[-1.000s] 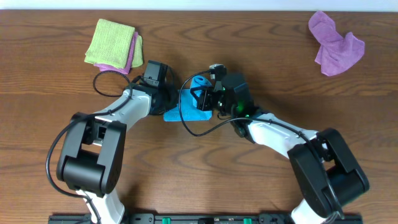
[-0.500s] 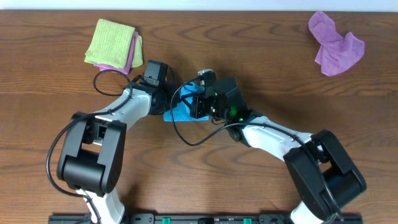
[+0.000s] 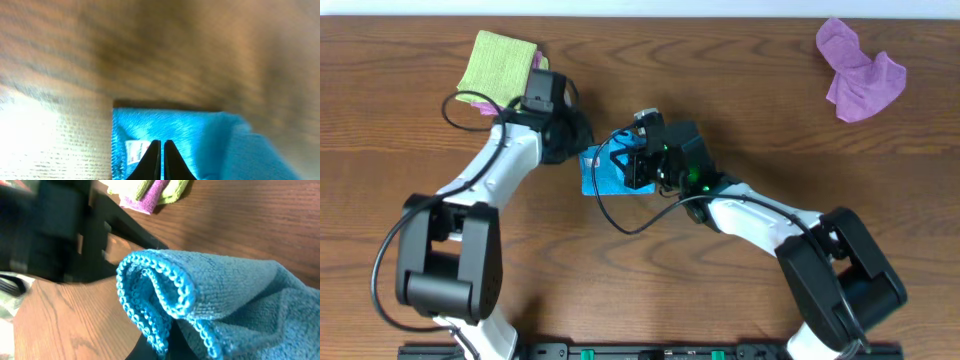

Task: Fold the cloth
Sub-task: 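Release the folded blue cloth and move both grippers away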

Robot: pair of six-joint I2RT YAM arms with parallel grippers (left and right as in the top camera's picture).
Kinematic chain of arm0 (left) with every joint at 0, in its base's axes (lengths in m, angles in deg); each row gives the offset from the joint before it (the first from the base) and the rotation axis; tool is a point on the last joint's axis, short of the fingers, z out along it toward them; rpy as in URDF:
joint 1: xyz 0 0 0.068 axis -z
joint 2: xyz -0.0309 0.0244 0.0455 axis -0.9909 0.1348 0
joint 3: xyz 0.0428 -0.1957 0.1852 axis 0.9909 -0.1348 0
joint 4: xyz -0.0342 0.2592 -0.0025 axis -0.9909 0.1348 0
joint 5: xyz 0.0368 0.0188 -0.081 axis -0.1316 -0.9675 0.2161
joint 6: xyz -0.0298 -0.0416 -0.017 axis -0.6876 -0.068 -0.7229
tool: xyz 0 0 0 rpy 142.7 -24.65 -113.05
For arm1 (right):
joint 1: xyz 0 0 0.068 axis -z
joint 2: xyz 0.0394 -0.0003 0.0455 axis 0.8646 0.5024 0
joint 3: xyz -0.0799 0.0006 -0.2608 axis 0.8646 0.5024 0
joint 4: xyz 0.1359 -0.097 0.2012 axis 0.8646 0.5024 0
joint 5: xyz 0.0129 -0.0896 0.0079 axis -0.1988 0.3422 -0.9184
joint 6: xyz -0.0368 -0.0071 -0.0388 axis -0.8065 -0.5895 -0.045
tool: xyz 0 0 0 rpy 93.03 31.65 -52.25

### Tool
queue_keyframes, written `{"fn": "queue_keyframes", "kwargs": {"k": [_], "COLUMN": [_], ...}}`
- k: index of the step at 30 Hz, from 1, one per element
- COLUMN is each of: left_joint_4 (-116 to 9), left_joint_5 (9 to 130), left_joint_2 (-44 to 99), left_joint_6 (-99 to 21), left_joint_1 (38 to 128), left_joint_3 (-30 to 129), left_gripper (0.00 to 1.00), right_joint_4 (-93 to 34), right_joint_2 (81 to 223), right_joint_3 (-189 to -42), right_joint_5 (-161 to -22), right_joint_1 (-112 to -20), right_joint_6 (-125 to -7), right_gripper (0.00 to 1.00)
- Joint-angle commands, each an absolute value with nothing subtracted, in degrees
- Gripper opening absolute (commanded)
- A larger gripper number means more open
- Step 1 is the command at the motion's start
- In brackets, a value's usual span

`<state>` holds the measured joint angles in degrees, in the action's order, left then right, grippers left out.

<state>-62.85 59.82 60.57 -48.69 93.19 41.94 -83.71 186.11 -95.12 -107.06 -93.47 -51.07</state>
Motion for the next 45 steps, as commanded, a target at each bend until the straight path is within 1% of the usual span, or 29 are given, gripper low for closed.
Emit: {"fn": "queue_keyframes", "kwargs": {"k": [1,10,13,15,17,19,24,26,28,32,33,34,35,36,37,38,39,40,42,44,45], "left_joint_4": [-62.4,-60.4,-59.6,-59.2,-58.8,-58.8,-58.8,-58.8,-58.8,-58.4,-58.3,-58.1,-57.9,-57.7,-57.4,-57.0,-56.6,-56.1,-55.0,-53.5,-52.9], "left_joint_5": [58.6,56.6,56.6,56.7,56.6,56.6,56.6,56.6,56.7,56.8,56.8,56.9,56.9,56.9,56.9,56.9,56.9,56.9,56.9,56.9,56.9], "left_joint_2": [58.3,55.3,55.0,54.9,54.8,54.6,54.1,53.9,53.9,53.4,53.2,52.9,52.6,52.2,51.7,51.3,50.8,50.3,49.3,48.1,47.6], "left_joint_6": [-47.1,-45.6,-45.7,-45.6,-45.6,-45.7,-45.6,-45.6,-45.6,-45.6,-45.6,-45.6,-45.6,-45.6,-45.6,-45.6,-45.6,-45.5,-45.4,-45.5,-45.5], "left_joint_1": [92.4,89.1,88.1,87.6,87.1,86.5,85.1,84.6,84.3,84.0,83.9,83.9,83.8,83.7,83.6,83.6,83.6,83.6,83.6,83.6,83.6], "left_joint_3": [43.4,43.4,43.5,43.5,43.5,43.5,43.5,43.5,43.5,43.5,43.5,43.5,43.5,43.5,43.5,43.5,43.5,43.5,43.5,43.5,43.5], "left_gripper": [0.06,0.06,0.06,0.06,0.06,0.06,0.06,0.06,0.06,0.05,0.06,0.06,0.09,0.16,0.27,0.41,0.49,0.61,0.79,0.97,0.96], "right_joint_4": [-83.2,-80.9,-80.9,-80.9,-80.9,-80.9,-81.0,-81.1,-81.1,-81.2,-81.1,-81.1,-81.0,-80.9,-80.8,-80.6,-80.3,-79.5,-77.0,-72.9,-70.4], "right_joint_2": [188.4,193.5,194.0,194.0,194.0,194.0,194.0,194.0,193.9,192.0,191.6,190.9,190.1,189.3,188.4,187.4,186.5,185.2,182.9,180.0,178.7], "right_joint_3": [-97.3,-101.2,-101.6,-101.7,-101.8,-101.9,-102.0,-102.0,-102.0,-102.5,-102.5,-102.6,-102.7,-102.7,-102.7,-102.7,-102.7,-102.7,-102.7,-102.7,-102.7], "right_joint_5": [-107.9,-108.8,-108.9,-109.3,-110.3,-112.7,-117.6,-118.0,-118.0,-117.3,-116.9,-116.8,-116.8,-116.8,-117.2,-117.8,-118.5,-118.9,-119.8,-120.4,-120.4], "right_joint_1": [-94.4,-96.9,-97.7,-98.0,-98.2,-98.3,-98.3,-98.3,-98.2,-96.4,-95.9,-95.2,-94.2,-93.1,-91.9,-90.5,-89.2,-87.6,-84.7,-81.4,-80.0], "right_joint_6": [-52.5,-53.4,-53.3,-53.3,-53.3,-53.3,-53.3,-53.3,-53.3,-53.3,-53.4,-53.8,-54.0,-54.0,-54.3,-54.9,-55.6,-56.1,-58.0,-60.8,-62.4], "right_gripper": [0.01,0.01,0.05,0.16,0.21,0.30,0.45,0.47,0.53,0.65,0.69,0.75,0.89,0.99,0.99,0.99,0.99,0.99,0.99,0.99,0.99]}}
